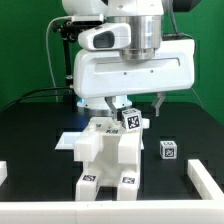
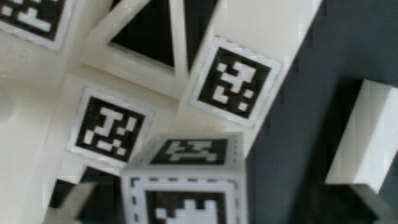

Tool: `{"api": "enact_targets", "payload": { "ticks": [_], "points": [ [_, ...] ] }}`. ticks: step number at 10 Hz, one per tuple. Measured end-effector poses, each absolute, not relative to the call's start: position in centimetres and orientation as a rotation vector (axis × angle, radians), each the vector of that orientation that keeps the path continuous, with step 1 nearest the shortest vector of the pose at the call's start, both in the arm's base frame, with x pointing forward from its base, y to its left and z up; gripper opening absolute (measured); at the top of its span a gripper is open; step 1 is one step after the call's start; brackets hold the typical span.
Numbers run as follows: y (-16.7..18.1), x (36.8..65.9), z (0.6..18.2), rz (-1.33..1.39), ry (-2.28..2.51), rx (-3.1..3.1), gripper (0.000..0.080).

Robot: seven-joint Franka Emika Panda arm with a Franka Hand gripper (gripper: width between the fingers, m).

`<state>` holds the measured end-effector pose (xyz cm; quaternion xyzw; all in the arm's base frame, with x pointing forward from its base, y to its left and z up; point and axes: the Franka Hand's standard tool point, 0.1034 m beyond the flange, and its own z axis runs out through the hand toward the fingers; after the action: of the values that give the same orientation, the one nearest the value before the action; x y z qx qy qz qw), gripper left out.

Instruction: Assemble chair

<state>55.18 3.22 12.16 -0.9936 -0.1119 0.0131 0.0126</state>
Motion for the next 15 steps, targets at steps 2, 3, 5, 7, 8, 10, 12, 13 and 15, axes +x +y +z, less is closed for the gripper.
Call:
{"api": "enact_targets", "payload": {
  "ticks": [2,3,5,7,8,10,12,13,15],
  "points": [
    [3.18,55.31,12.29,0.035,-0.347,-3.097,0.0288],
    [3.18,55.31,12.29,0.035,-0.347,-3.097,0.0287],
    [3.18,55.31,12.29,0.035,-0.322,-3.099,0.0287],
    [3.21,55.31,12.29,0.037,-0.095,-3.116,0.0287],
    [3.24,55.31,12.29,0.038,0.0,-3.117,0.0287],
    [3.26,55.31,12.29,0.04,0.168,-3.113,0.0287],
    [3.32,55.31,12.29,0.043,0.371,-3.094,0.0287],
    [3.38,55.31,12.28,0.045,0.49,-3.073,0.0287],
    [3.43,55.3,12.27,0.049,0.657,-3.041,0.0287]
  ]
}}
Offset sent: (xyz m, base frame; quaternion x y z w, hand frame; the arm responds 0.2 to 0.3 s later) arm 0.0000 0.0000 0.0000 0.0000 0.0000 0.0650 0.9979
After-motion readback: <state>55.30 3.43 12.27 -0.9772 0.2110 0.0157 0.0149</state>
